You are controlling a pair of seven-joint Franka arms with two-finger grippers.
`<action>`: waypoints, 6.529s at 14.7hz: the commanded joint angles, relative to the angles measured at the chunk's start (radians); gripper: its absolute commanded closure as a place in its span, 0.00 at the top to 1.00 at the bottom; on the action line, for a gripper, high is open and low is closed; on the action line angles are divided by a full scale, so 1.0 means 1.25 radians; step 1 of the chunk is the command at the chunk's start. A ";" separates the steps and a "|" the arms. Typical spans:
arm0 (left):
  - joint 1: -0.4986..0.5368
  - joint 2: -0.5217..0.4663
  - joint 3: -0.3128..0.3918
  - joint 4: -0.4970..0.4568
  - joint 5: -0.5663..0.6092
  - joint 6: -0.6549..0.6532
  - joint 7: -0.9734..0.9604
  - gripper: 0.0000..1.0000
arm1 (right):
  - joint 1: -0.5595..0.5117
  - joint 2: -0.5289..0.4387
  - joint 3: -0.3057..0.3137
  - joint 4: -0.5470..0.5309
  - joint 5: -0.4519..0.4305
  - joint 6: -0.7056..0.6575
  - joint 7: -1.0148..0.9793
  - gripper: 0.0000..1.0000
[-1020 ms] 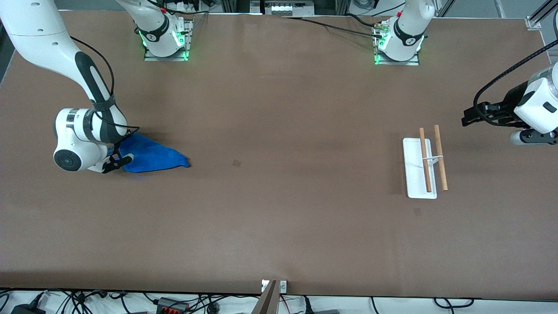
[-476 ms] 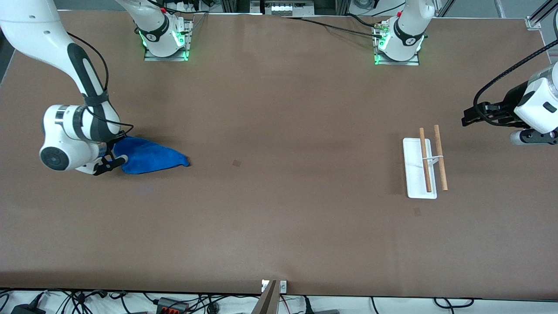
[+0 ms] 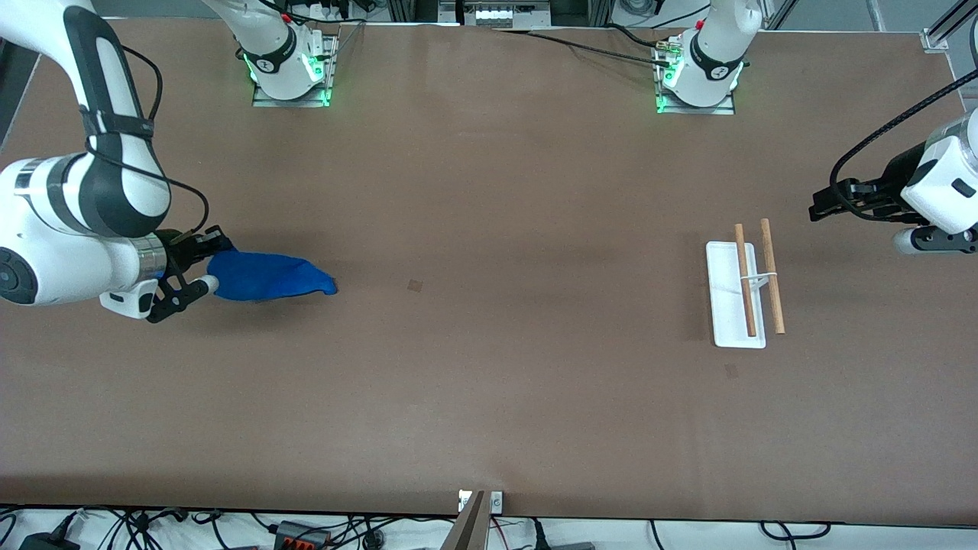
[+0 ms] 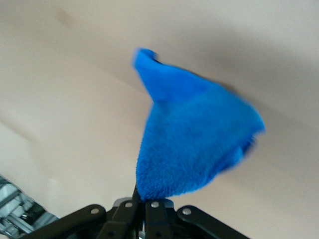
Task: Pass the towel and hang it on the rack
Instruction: 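Lift the towel with the right gripper toward the table middle, then reach the left gripper toward the towel hanging from the right gripper, then close the left gripper on the towel's hanging end, then carry the towel toward the rack while the right gripper releases and withdraws, then position the towel over the wooden dowels with the left gripper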
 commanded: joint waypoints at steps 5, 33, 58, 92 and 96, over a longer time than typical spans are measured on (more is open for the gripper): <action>0.011 0.015 0.001 0.001 0.002 -0.005 0.010 1.00 | 0.141 0.023 0.116 0.206 0.089 0.030 0.322 0.00; -0.098 0.305 -0.045 -0.011 -0.615 0.112 1.518 1.00 | 0.479 0.053 0.117 0.233 0.207 0.490 0.617 0.00; -0.136 0.325 -0.076 -0.018 -0.800 0.140 1.645 0.01 | 0.505 0.058 0.119 0.230 0.207 0.555 0.617 0.00; 0.170 0.218 -0.062 0.111 -0.156 0.022 1.245 0.00 | 0.463 -0.019 -0.256 0.158 -0.058 0.054 0.750 1.00; 0.189 0.225 -0.061 0.109 -0.136 0.060 1.250 0.00 | 0.472 -0.013 -0.265 0.152 -0.059 -0.045 0.756 1.00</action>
